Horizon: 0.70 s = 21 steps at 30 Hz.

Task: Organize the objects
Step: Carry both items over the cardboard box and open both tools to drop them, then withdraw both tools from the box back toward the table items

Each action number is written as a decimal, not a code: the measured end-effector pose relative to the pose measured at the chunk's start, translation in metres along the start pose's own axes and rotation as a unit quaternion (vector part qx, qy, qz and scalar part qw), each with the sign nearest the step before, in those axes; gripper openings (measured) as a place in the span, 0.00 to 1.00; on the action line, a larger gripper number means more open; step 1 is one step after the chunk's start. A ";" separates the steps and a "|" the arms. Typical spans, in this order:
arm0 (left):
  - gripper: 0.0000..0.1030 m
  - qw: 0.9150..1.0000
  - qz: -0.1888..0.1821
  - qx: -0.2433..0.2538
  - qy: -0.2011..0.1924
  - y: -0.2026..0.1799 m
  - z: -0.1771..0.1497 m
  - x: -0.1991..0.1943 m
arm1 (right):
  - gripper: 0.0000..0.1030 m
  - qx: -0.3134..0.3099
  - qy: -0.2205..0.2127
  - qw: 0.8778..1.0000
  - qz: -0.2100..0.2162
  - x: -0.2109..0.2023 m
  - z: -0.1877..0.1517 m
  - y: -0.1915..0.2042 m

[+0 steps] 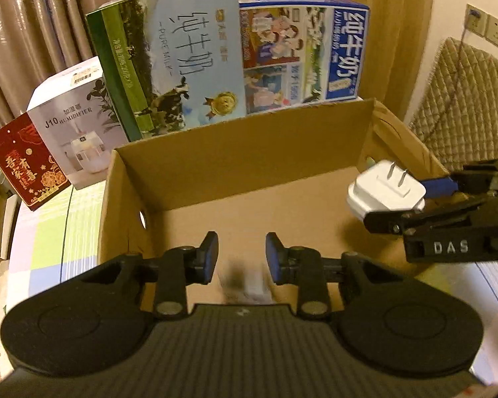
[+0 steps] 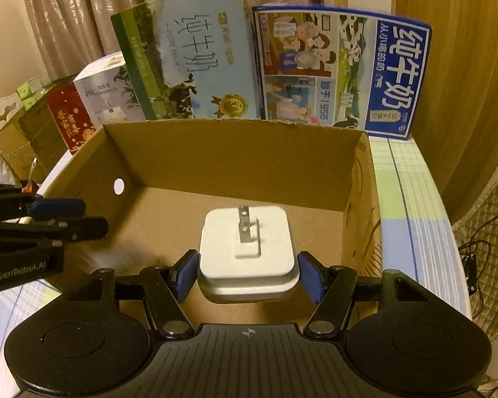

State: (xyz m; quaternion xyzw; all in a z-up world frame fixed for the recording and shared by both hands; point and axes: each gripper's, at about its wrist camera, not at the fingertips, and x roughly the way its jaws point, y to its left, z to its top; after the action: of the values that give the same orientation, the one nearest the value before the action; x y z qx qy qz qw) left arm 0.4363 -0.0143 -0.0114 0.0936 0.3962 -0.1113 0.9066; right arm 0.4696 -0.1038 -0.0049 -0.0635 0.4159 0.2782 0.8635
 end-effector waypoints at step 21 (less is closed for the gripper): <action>0.61 0.993 0.033 -0.086 -0.073 0.008 -0.075 -0.160 | 0.95 0.019 -0.109 0.994 0.016 -0.168 -0.075 0.019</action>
State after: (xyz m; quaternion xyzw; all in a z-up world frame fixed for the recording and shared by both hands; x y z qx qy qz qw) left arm 0.2803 0.0328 0.0567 0.0197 0.3333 -0.0530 0.9411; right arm 0.3240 -0.1855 0.0754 -0.0096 0.3259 0.2892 0.9000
